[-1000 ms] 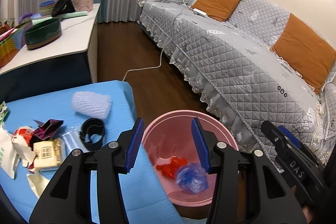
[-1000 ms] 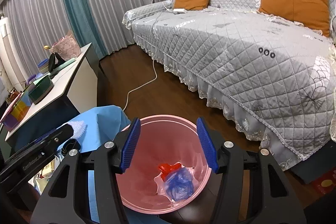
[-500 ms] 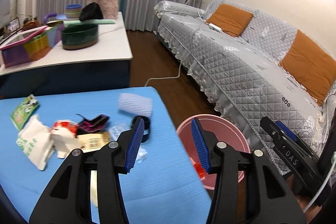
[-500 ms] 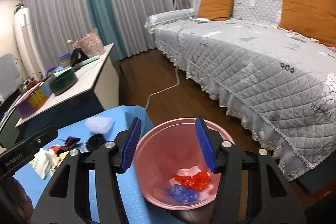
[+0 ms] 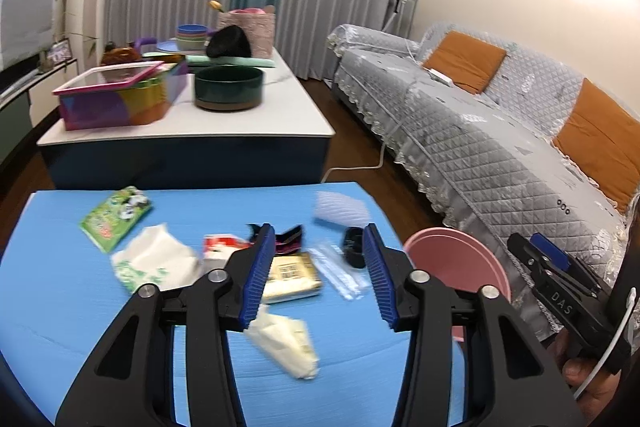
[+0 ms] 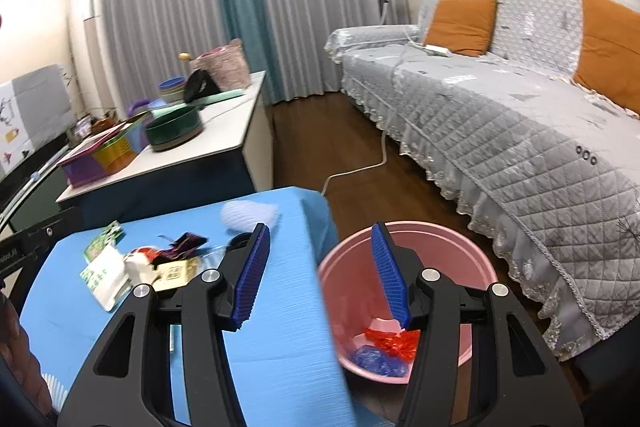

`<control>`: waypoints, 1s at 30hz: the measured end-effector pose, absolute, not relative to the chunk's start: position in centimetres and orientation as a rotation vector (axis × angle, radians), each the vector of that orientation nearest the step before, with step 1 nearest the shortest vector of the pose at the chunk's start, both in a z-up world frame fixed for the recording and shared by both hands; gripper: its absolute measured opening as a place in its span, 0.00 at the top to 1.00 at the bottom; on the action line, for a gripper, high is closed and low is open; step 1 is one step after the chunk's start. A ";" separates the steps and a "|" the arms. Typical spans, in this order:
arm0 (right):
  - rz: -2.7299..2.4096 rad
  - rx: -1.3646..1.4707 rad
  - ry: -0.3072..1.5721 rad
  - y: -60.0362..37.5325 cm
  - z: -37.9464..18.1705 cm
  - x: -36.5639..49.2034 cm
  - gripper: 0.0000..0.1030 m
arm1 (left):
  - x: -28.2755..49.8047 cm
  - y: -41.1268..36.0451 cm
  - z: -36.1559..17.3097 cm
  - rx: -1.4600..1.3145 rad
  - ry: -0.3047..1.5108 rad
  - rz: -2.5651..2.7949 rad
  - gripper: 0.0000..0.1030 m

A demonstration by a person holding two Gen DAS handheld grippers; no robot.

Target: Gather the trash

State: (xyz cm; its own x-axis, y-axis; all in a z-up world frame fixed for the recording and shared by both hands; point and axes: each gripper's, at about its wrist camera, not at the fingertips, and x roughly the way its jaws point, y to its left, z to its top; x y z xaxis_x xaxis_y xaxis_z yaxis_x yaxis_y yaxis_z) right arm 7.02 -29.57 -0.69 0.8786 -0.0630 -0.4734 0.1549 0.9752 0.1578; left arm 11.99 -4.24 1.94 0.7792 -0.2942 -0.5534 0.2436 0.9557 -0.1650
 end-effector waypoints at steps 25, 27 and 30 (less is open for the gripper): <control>0.230 0.043 0.587 -15.4 -5.1 11.0 0.68 | 12.0 9.3 -4.6 -0.237 0.649 -0.036 0.73; 0.249 0.036 0.604 -14.7 -5.6 11.3 0.68 | 12.4 9.5 -5.1 -0.256 0.662 -0.030 0.73; 0.268 0.034 0.628 -14.2 -6.3 11.7 0.68 | 13.4 9.6 -6.2 -0.268 0.682 -0.021 0.73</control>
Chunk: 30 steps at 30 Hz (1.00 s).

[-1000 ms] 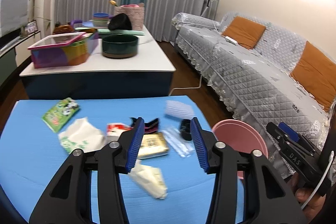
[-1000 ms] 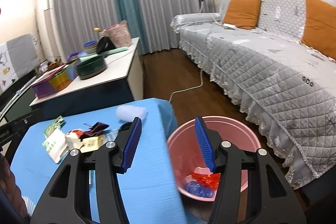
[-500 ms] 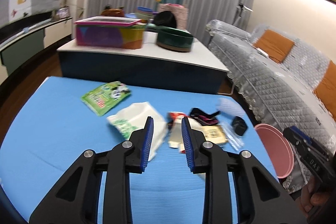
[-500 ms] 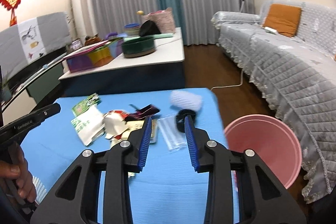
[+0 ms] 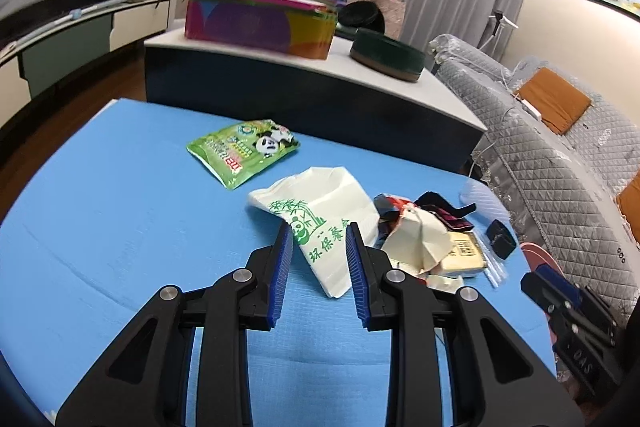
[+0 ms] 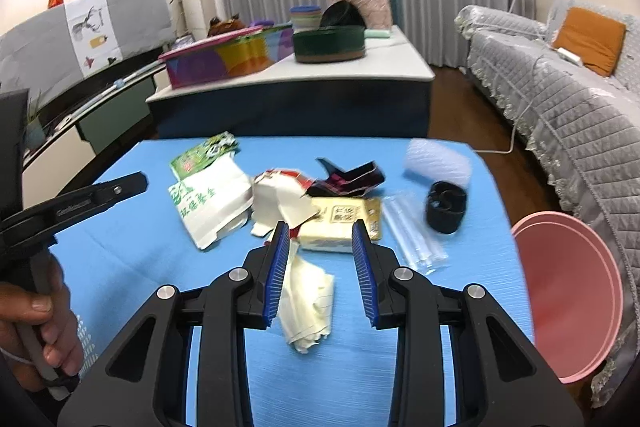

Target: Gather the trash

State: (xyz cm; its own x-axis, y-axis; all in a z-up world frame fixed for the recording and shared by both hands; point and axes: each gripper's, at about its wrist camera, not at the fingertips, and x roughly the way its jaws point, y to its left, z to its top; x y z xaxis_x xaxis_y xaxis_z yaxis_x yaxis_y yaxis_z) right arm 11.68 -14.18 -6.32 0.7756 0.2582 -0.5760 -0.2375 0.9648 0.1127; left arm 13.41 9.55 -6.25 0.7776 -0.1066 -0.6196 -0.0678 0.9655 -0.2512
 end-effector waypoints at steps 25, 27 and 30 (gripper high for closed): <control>0.345 -0.019 0.774 -11.5 -10.6 14.1 0.67 | 18.0 9.9 -10.5 -0.355 0.776 -0.013 0.73; 0.342 -0.020 0.778 -11.6 -10.7 14.2 0.69 | 18.0 9.7 -10.4 -0.347 0.774 -0.015 0.73; 0.346 -0.025 0.777 -11.6 -10.6 14.2 0.79 | 18.1 9.6 -10.2 -0.335 0.766 -0.018 0.78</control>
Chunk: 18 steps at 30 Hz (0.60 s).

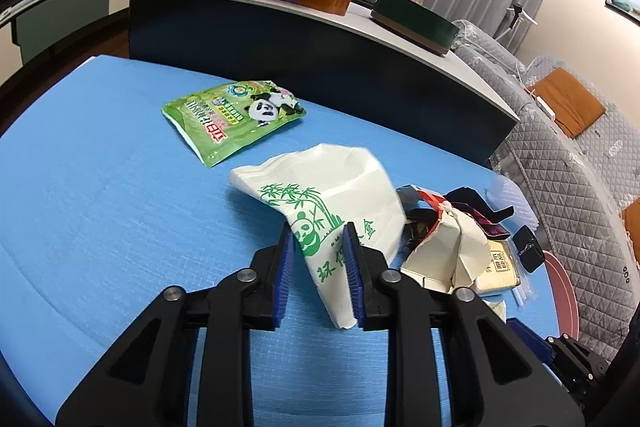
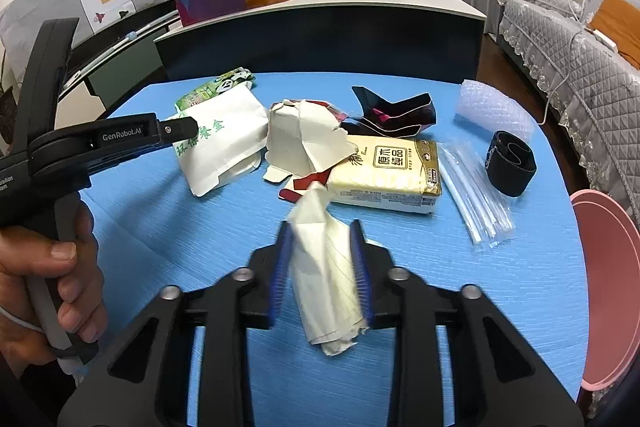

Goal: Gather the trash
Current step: 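Grasp the white paper bag with the left tool while the right tool grasps the white tissue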

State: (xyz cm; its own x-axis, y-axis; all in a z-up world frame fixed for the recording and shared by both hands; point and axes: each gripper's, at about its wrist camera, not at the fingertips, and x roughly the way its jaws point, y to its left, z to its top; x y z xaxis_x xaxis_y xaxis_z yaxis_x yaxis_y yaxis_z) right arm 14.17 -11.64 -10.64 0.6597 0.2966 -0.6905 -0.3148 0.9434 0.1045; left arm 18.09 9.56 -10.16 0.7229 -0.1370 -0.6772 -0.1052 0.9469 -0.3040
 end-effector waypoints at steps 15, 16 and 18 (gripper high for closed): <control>0.309 -0.015 0.702 -13.0 -8.6 13.0 0.87 | 16.6 7.7 -7.6 -0.213 0.682 -0.044 0.94; 0.306 -0.015 0.696 -13.1 -8.4 12.8 0.87 | 16.6 7.6 -7.5 -0.207 0.678 -0.044 0.95; 0.298 -0.016 0.680 -13.4 -8.0 12.4 0.87 | 16.2 7.3 -7.0 -0.186 0.664 -0.041 0.96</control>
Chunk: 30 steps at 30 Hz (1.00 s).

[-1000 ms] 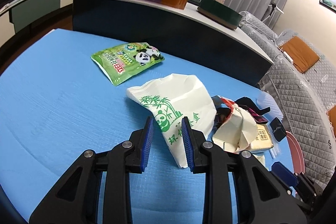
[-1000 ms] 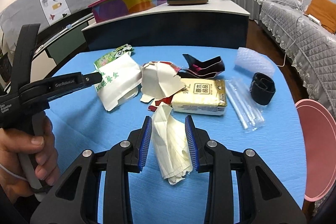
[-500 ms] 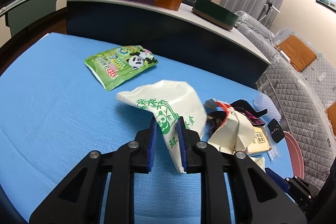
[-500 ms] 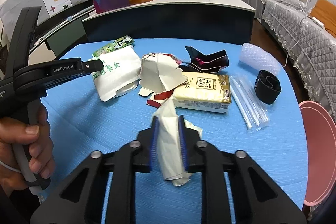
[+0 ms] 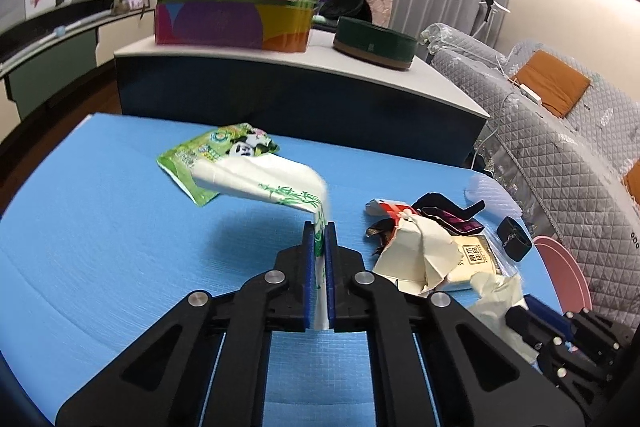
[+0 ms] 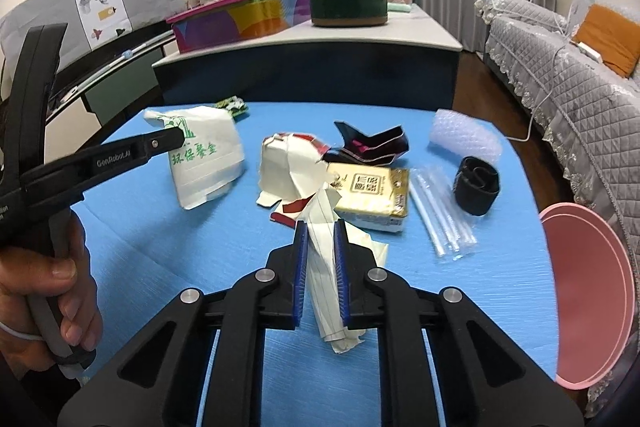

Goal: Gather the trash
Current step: 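Grasp the white paper bag with the left tool while the right tool grasps the white tissue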

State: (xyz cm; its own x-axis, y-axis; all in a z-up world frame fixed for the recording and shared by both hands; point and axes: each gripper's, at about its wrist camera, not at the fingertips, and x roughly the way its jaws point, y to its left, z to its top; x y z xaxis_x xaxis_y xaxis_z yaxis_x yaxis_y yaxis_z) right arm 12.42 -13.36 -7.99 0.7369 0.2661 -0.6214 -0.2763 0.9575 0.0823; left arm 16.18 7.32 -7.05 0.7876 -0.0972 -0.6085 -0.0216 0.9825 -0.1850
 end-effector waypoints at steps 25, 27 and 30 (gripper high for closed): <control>0.178 0.049 0.576 -18.4 -4.4 9.1 0.87 | 11.6 3.8 -4.1 -0.106 0.599 -0.107 0.96; 0.170 0.053 0.572 -18.8 -4.2 9.0 0.87 | 11.5 3.7 -4.0 -0.116 0.603 -0.116 0.96; 0.157 0.060 0.568 -19.3 -4.0 8.8 0.87 | 11.0 3.3 -4.0 -0.118 0.606 -0.126 0.96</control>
